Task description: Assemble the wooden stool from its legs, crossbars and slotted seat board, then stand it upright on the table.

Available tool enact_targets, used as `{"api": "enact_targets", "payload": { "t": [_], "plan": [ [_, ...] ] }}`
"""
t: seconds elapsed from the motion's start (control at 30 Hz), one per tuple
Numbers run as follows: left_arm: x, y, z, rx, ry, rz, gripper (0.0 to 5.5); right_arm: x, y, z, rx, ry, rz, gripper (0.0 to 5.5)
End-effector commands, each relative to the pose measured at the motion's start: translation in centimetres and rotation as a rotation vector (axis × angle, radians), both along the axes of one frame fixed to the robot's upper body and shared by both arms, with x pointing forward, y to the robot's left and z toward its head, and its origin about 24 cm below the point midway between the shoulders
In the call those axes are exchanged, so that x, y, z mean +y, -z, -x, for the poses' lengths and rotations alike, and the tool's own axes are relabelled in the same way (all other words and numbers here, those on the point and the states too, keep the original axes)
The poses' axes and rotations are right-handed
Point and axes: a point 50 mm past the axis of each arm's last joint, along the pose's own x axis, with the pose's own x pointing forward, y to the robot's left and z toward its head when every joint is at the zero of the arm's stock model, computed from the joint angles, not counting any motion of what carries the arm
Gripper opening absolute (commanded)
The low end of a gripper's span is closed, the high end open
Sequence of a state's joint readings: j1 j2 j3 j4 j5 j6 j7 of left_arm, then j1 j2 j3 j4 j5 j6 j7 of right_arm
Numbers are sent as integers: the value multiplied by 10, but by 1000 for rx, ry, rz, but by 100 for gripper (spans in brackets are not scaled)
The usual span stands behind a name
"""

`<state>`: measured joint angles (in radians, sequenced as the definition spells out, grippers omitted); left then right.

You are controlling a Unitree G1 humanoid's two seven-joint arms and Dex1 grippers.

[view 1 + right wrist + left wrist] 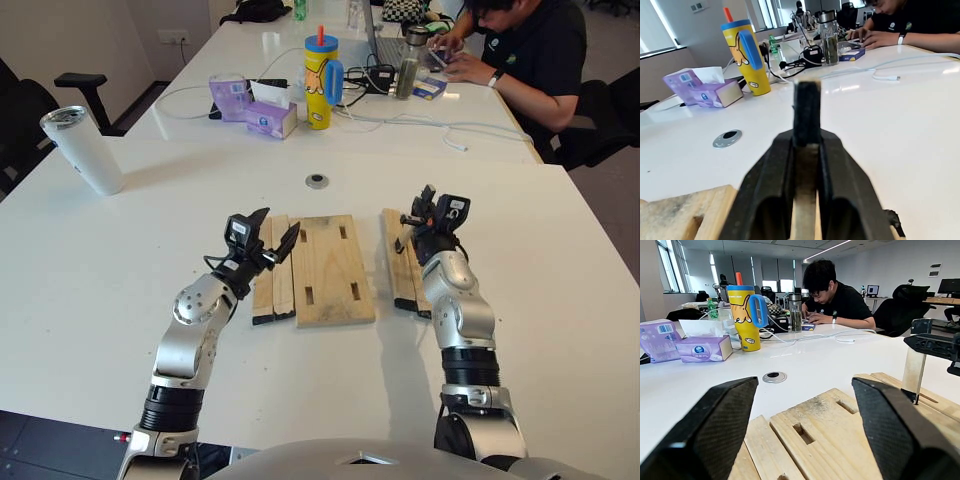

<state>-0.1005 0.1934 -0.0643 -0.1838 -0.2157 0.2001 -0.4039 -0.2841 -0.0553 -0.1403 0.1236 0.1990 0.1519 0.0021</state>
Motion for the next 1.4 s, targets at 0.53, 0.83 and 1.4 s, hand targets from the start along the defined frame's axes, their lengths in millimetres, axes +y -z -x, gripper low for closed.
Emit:
{"api": "enact_targets", "payload": {
  "t": [0.53, 0.83, 1.4],
  "plan": [
    [10, 1, 8, 47, 12, -33, 348, -11, 52, 48, -12, -40, 156, 41],
    [12, 4, 12, 65, 10, -47, 348, -19, 63, 62, 24, 13, 184, 41],
    [14, 4, 8, 58, -10, -58, 348, -12, 30, 46, -73, 5, 223, 115]
  ]
}}
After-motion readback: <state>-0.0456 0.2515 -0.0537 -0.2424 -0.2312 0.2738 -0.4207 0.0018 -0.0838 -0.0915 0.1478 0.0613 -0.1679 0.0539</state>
